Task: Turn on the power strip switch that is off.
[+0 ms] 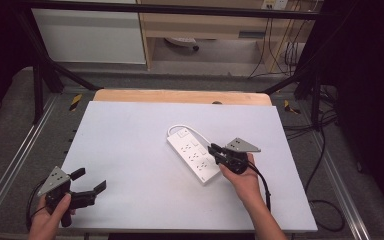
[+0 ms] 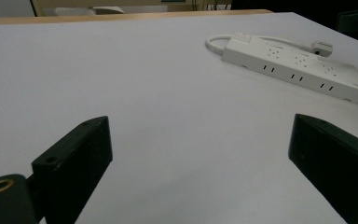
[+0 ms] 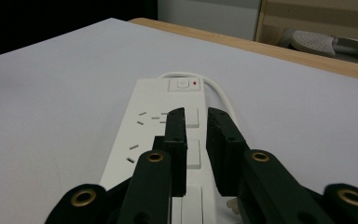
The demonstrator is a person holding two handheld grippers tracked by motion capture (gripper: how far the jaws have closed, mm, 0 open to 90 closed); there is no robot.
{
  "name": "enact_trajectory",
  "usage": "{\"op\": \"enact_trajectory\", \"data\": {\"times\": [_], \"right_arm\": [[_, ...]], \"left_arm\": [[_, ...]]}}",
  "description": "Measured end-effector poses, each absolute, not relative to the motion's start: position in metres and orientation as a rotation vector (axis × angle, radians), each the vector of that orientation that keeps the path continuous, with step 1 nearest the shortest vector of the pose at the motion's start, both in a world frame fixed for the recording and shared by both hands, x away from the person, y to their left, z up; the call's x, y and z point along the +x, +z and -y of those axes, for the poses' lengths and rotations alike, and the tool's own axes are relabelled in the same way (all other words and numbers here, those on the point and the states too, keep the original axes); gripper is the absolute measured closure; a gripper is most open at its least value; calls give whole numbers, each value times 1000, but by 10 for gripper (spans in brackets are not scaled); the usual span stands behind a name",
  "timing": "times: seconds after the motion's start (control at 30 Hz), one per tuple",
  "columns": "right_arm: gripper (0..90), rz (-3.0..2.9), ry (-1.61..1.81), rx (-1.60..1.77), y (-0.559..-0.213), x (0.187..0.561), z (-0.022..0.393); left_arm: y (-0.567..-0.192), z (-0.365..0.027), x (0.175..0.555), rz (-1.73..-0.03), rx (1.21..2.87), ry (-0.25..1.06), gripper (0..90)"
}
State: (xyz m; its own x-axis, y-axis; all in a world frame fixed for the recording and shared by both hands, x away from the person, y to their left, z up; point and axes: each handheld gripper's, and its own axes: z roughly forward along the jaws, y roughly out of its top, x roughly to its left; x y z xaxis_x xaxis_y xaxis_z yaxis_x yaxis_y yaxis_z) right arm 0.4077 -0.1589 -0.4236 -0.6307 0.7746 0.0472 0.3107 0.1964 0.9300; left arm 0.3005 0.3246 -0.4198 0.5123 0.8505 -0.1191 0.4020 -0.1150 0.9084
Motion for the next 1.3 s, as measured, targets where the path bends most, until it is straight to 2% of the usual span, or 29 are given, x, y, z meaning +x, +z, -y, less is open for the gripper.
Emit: {"op": "enact_trajectory", "data": {"times": [0.37,1.3], "right_arm": [[868,-2066,1419,981,-428,408,155],[900,-2080,1391,983,-439,414,152]], "left_arm": [[-420,-325,300,-1064,1723,544,62],[-420,-325,300,-1061,1727,543,62]]}}
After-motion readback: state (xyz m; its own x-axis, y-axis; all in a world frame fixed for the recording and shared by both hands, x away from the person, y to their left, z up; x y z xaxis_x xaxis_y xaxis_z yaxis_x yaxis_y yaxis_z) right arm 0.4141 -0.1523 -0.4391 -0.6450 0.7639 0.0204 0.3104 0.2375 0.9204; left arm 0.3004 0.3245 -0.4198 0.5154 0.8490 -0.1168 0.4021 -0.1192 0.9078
